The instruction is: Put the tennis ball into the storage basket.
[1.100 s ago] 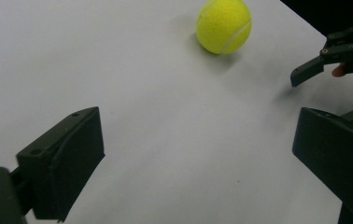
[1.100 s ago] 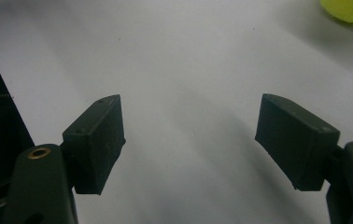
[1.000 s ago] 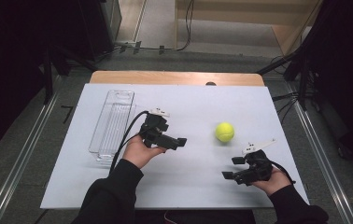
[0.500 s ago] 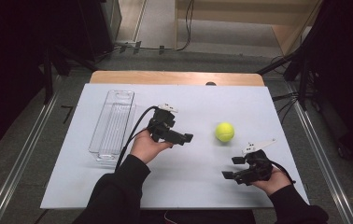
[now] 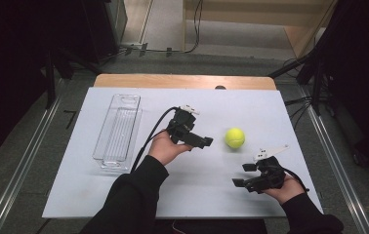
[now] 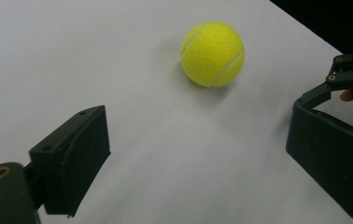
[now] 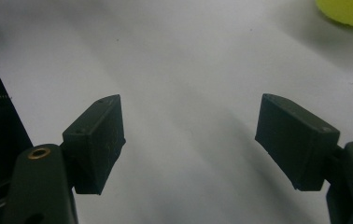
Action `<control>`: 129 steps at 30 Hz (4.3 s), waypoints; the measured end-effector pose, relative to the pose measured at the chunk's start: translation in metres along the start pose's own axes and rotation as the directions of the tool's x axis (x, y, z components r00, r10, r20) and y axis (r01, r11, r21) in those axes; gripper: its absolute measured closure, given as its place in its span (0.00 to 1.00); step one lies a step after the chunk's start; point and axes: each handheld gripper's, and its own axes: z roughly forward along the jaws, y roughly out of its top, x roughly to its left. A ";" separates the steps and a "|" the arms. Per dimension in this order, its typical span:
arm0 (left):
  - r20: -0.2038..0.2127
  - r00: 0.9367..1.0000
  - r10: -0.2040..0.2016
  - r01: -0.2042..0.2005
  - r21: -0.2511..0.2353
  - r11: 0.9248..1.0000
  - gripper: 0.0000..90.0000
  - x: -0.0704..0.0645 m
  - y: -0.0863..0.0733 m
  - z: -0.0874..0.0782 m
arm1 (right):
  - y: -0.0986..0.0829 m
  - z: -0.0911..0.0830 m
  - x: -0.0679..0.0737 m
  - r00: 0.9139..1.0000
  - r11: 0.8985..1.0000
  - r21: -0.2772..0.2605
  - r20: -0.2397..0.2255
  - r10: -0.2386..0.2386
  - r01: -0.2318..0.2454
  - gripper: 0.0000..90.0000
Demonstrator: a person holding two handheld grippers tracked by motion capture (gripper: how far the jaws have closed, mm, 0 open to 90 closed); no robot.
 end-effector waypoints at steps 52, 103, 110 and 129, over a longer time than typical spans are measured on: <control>0.036 0.999 0.040 -0.042 0.053 0.998 0.09 -0.014 0.067 0.076 | 0.002 0.000 0.001 1.000 1.000 0.001 -0.010 -0.017 0.017 0.24; 0.039 0.998 0.041 -0.046 0.144 0.989 0.12 -0.022 0.052 0.131 | 0.002 0.000 0.001 1.000 1.000 -0.002 -0.009 -0.019 0.019 0.24; 0.039 0.998 0.049 -0.055 0.167 0.984 0.16 -0.021 0.049 0.137 | 0.002 0.000 0.001 1.000 1.000 0.000 -0.010 -0.023 0.023 0.24; 0.044 0.996 0.074 -0.081 0.179 0.980 0.28 -0.023 0.042 0.146 | 0.002 -0.001 0.001 1.000 1.000 -0.001 -0.009 -0.022 0.022 0.24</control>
